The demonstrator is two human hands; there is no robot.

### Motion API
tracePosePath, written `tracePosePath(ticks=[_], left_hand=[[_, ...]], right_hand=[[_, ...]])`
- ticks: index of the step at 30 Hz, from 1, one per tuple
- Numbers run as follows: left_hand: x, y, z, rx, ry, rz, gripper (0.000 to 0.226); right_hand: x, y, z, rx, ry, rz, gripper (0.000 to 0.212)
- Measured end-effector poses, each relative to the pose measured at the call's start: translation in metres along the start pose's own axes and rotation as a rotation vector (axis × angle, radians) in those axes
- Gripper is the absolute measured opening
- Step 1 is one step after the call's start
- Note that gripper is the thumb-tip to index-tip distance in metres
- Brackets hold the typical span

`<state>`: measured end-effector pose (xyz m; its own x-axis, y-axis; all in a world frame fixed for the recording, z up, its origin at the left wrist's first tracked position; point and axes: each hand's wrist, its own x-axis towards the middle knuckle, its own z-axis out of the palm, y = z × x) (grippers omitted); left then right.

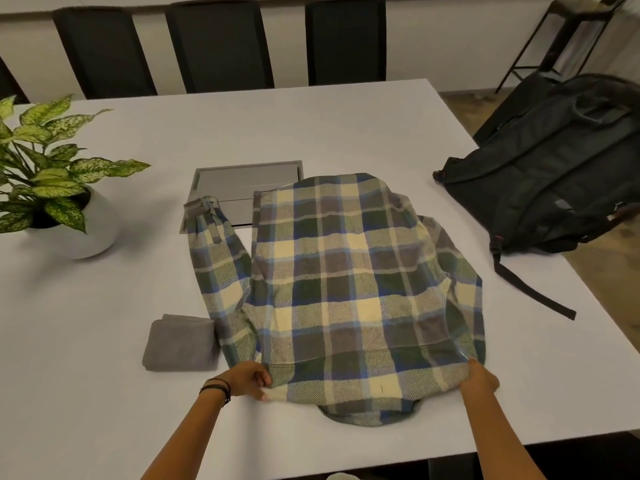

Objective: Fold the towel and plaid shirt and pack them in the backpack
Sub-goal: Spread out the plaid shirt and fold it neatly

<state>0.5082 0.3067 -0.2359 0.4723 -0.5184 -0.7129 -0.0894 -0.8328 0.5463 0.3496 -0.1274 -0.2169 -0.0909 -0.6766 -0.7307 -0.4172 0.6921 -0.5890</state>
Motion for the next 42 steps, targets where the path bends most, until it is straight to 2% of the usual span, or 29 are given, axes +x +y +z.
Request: tracePosePath(ticks=[3,8,12,14,17,19,24,27,30,32,35,39,42], left_hand=[[0.001,-0.001,-0.001,0.008,0.0,-0.006,0.029],[0.001,0.003,-0.002,0.014,-0.019,-0.007,0.029],[0.005,0.003,-0.003,0.056,-0.051,-0.002,0.032],[0.006,0.004,-0.004,0.07,-0.072,-0.008,0.03],[0.006,0.005,-0.007,0.067,-0.093,-0.007,0.029],[0.006,0.004,-0.008,0.076,-0.1,0.001,0.03],[0.008,0.004,-0.012,0.107,-0.145,-0.003,0.031],[0.007,0.008,-0.019,0.098,-0.223,-0.035,0.027],[0.008,0.013,-0.032,0.075,-0.285,0.018,0.028],[0.011,0.018,-0.043,0.041,-0.231,0.078,0.023],[0.016,0.033,-0.058,-0.12,-0.018,0.131,0.012],[0.035,0.062,-0.082,-0.185,0.258,0.175,0.019],[0.057,0.073,-0.103,-0.207,0.36,0.213,0.025]], right_hand=[[0.001,0.004,0.002,-0.09,0.048,-0.137,0.034],[-0.014,0.009,0.017,-0.196,0.2,-0.508,0.053],[-0.016,0.012,0.033,-0.438,0.1,-0.864,0.047],[-0.012,0.015,0.039,-0.536,-0.022,-0.996,0.042],[-0.005,0.023,0.046,-0.666,-0.276,-1.017,0.031],[0.002,0.03,0.047,-0.787,-0.321,-1.022,0.031],[0.005,0.036,0.055,-0.919,-0.169,-1.009,0.034],[-0.01,0.026,0.066,-0.763,-0.112,-0.946,0.026],[-0.023,0.01,0.075,-0.632,-0.067,-0.981,0.02],[-0.029,-0.006,0.085,-0.601,-0.024,-1.024,0.019],[-0.041,-0.035,0.105,-0.536,0.002,-1.056,0.021],[-0.05,-0.073,0.137,-0.52,0.007,-1.074,0.021],[-0.051,-0.101,0.163,-0.531,-0.025,-1.084,0.023]])
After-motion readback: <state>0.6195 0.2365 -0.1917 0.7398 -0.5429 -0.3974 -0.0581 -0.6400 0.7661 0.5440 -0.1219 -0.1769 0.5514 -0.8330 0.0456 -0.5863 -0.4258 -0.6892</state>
